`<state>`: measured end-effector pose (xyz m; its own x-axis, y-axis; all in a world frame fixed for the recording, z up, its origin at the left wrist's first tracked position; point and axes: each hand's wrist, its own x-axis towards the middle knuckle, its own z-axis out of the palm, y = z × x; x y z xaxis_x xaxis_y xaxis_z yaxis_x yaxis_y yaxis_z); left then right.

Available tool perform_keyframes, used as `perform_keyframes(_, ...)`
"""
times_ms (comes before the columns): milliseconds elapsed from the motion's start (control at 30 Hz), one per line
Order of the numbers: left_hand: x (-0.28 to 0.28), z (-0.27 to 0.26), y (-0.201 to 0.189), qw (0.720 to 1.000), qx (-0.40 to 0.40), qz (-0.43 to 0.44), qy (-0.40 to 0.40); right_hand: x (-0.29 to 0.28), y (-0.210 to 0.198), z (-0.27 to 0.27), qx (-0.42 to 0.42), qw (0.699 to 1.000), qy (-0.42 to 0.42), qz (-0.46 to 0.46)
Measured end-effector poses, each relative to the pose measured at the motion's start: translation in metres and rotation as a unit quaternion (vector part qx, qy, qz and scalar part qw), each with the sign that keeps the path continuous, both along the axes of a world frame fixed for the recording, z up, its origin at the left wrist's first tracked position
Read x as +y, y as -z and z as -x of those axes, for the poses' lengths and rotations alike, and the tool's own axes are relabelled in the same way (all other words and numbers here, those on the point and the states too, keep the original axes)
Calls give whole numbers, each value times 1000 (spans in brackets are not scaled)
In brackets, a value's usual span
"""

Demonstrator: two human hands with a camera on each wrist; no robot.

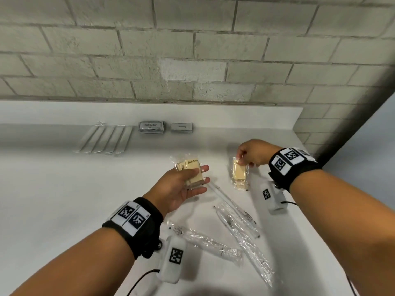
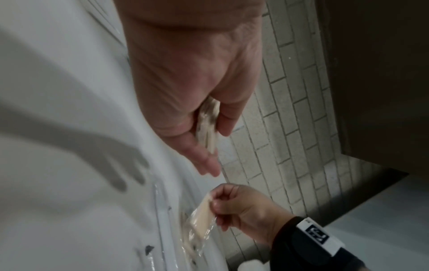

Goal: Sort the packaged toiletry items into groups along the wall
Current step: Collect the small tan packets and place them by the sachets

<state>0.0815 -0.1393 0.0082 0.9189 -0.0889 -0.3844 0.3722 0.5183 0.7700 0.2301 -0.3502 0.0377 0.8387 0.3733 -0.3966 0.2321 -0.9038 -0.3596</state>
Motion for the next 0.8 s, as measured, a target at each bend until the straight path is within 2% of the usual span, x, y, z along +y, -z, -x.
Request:
perform_keyframes(67, 2, 1, 0, 1000, -4, 3, -2, 5, 15, -1, -19, 997, -28, 62)
perform_keyframes(133, 4, -1, 0, 1000, -5, 0, -18, 9, 29, -2, -82, 988, -50, 121)
perform_keyframes(167, 6, -3, 0, 1000, -5, -4, -26, 13, 31, -1, -115, 986, -48, 114)
perform_keyframes(200, 7, -3, 0, 999, -8, -10, -30, 18, 29, 3, -137, 988, -29, 69)
perform_keyframes(267, 8, -5, 1, 999, -14, -26, -36, 30, 19, 14, -107, 985, 26, -130)
perform_keyframes(333, 6, -5, 0, 998, -17, -44, -36, 45, 2, 34, 26, 940, 55, -335)
perform_keyframes(367, 5, -5, -1, 998, -19, -57, -33, 51, -5, 42, 70, 920, 51, -383)
perform_keyframes(400, 3, -4, -1, 997, -21, -74, -26, 56, -10, 49, 85, 913, 34, -397)
perform_keyframes(567, -3, 1, -8, 990, -30, -139, 2, 69, -20, 59, 23, 949, -28, -314)
perform_keyframes(800, 1, 6, -17, 991, -34, -124, -43, 71, -30, 67, 54, 951, -1, -304)
